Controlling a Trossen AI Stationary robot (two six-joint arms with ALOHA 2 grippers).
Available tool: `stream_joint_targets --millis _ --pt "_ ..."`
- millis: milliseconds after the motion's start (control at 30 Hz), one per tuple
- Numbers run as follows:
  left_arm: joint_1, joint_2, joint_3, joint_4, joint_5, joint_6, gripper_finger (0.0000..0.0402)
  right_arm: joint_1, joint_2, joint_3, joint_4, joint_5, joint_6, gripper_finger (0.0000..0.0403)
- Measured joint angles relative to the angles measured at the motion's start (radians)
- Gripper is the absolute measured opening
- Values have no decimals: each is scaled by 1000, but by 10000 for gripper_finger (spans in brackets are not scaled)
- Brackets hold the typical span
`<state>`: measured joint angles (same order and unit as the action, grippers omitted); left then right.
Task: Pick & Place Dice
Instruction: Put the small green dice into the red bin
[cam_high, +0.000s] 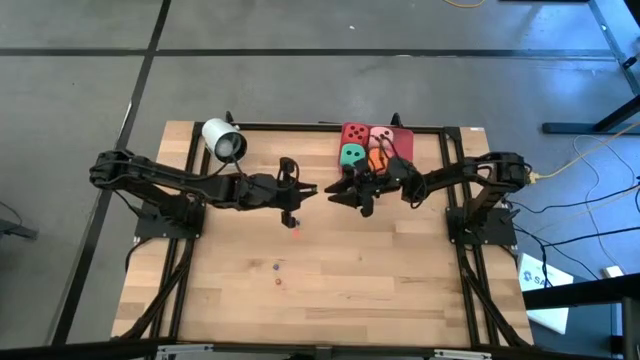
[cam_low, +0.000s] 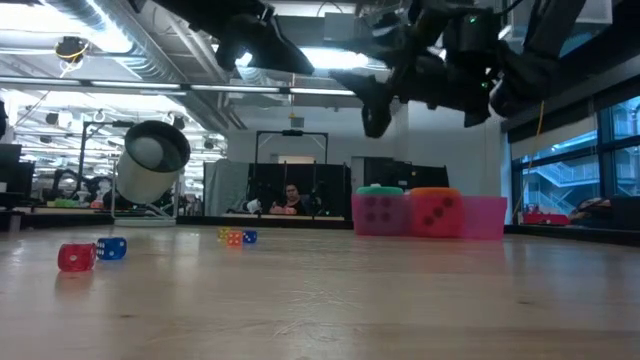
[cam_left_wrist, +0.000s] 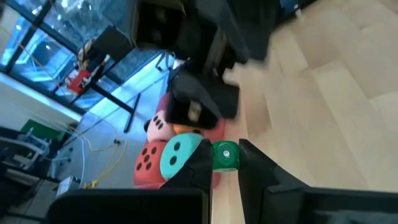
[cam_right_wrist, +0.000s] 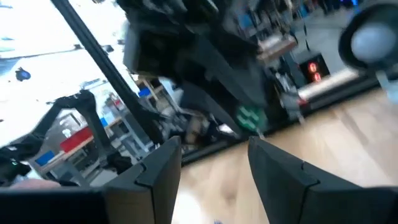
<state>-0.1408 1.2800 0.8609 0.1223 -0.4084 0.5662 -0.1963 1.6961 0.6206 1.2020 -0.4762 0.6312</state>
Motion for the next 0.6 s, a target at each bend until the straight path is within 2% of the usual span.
stream_joint_targets --millis 300,600 --pt "-23 0 1 9 0 13 27 -8 149 101 -11 -24 51 187" --pt "-25 -3 2 -22 -26 -4 28 -8 160 137 100 -108 69 188"
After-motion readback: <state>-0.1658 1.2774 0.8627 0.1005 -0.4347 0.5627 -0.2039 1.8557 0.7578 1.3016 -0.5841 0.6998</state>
